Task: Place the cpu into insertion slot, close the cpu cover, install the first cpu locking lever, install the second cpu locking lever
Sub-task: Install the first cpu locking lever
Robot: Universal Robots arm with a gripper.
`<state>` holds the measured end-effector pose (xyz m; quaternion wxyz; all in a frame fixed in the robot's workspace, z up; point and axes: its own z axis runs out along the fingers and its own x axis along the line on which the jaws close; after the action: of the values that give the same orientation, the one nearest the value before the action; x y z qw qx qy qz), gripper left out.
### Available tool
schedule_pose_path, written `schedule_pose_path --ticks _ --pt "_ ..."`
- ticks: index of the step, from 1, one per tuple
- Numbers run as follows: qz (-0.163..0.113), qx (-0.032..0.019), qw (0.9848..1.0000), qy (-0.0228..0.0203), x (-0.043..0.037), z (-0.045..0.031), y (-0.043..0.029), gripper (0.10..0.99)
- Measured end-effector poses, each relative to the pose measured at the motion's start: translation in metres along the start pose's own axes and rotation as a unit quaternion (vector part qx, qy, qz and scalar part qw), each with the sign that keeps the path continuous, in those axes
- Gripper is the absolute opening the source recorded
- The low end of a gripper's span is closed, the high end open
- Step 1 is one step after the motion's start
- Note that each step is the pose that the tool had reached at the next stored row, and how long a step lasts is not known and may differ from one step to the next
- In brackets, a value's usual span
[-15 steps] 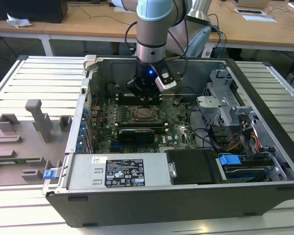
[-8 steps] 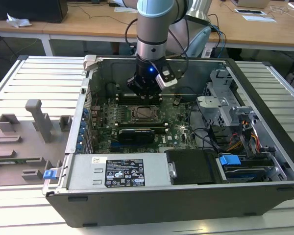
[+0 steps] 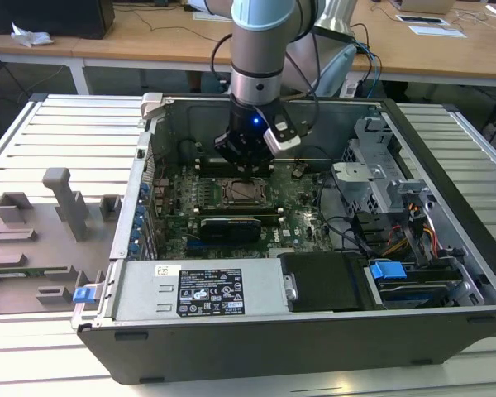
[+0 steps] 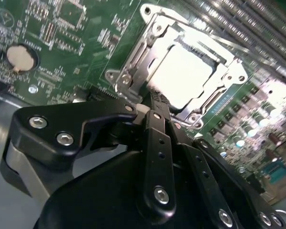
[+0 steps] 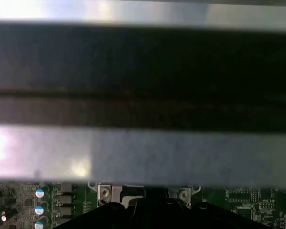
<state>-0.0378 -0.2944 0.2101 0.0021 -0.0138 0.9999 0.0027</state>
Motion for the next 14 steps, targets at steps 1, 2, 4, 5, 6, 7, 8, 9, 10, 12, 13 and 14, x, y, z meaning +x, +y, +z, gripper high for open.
schedule_pose_path --ticks 1,2,4,5,6,7,8,9,10,12,13,14 --pt "0.000 0.0004 1.0000 0.0000 0.0000 0.0000 -0.0020 0.106" --pt "0.000 0.0006 1.0000 0.0000 0.0001 0.0000 -0.0039 0.106" --pt "0.000 0.0013 1.0000 0.0000 0.0002 -0.0001 -0.0088 0.106" --pt "0.000 0.0018 1.0000 0.0001 0.0003 -0.0001 -0.0104 0.106" --pt "0.000 0.0021 1.0000 0.0000 0.0003 0.0000 -0.0109 0.106" --pt "0.000 0.0023 1.0000 0.0000 0.0003 -0.0001 -0.0110 0.106" --pt "0.000 0.0026 1.0000 0.0002 0.0004 -0.0007 -0.0112 0.106" --pt "0.000 0.0025 1.0000 0.0001 0.0003 -0.0016 -0.0112 0.106" --pt "0.000 0.0025 1.0000 0.0001 0.0003 -0.0046 -0.0112 0.106" --pt "0.000 0.0025 1.0000 0.0000 0.0003 -0.0107 -0.0111 0.106" --pt "0.000 0.0025 1.0000 0.0001 0.0002 -0.0132 -0.0111 0.106" --pt "0.000 0.0027 1.0000 0.0001 0.0002 -0.0182 -0.0111 0.106"
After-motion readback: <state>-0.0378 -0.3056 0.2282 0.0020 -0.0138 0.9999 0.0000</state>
